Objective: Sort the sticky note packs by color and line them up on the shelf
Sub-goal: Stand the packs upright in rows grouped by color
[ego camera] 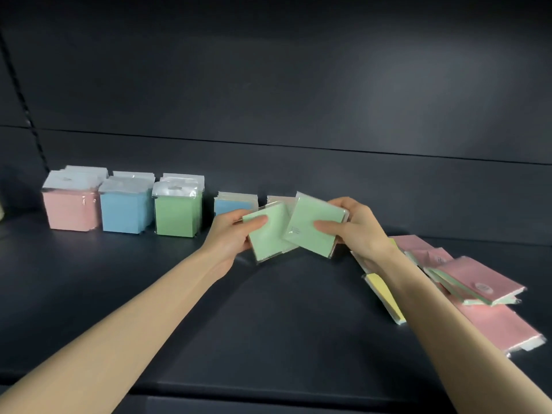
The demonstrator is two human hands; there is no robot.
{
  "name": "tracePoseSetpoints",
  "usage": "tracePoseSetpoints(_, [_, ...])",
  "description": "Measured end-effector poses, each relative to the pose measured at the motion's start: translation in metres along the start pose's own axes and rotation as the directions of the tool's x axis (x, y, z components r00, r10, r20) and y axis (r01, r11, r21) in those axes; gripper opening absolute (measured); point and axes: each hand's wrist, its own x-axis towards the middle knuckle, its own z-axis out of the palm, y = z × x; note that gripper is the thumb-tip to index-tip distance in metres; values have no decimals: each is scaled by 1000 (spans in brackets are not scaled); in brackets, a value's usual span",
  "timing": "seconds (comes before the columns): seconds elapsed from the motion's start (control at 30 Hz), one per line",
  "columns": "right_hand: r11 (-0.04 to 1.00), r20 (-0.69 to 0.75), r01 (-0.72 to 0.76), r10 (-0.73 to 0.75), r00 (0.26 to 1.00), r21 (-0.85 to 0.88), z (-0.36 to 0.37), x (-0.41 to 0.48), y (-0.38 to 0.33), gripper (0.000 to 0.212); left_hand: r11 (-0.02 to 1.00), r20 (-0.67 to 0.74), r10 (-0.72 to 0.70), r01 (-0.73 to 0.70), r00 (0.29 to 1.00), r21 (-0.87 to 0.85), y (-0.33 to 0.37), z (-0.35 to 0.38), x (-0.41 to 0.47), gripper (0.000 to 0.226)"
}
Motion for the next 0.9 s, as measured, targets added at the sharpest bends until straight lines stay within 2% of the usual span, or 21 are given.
tracePoseSetpoints(0.07, [997, -21, -44, 46, 999, 63, 4, 9, 0, 29, 999, -9, -5, 4, 1000, -54, 1, 0, 9, 19])
tracePoseSetpoints(0.17, [983, -4, -102, 103, 995, 153, 12, 20, 3, 32, 986, 67, -19, 30, 998, -164, -2, 0, 15, 32])
tracePoseSetpoints(0.3, [967, 37, -149, 144, 989, 206, 19, 23, 16, 32, 954, 198, -50, 105, 979, -281, -7, 0, 13, 19])
tracePoseSetpoints(0.4, [972, 68, -146, 135, 988, 184, 25, 19, 23, 38, 947, 266, -86, 162, 960, -279, -10, 5, 10, 24])
tracePoseSetpoints(0.47, [986, 98, -109, 98, 990, 124, 31, 17, 24, 47, 980, 295, -48, 103, 954, -171, -14, 8, 7, 26])
tracePoseSetpoints(0.57, [999, 118, -1, 7, 993, -54, 35, 19, 27, 45, 980, 253, 75, -118, 964, 159, -18, 8, 6, 24])
tracePoseSetpoints(0.63, [985, 113, 59, -41, 993, -160, 38, 23, 30, 37, 919, 221, 155, -222, 963, 325, -18, 6, 12, 22])
tracePoseSetpoints(0.73, [921, 61, 123, -108, 992, -368, 42, 35, 30, 35, 788, 191, 227, -296, 955, 541, -18, 6, 28, 21])
tracePoseSetpoints(0.8, [886, 40, 133, -129, 991, -445, 44, 41, 31, 41, 660, 191, 267, -324, 944, 677, -19, 7, 38, 31])
tracePoseSetpoints(0.9, [831, 70, 136, -116, 991, -540, 43, 46, 37, 52, 555, 223, 311, -367, 924, 746, -18, 1, 47, 49])
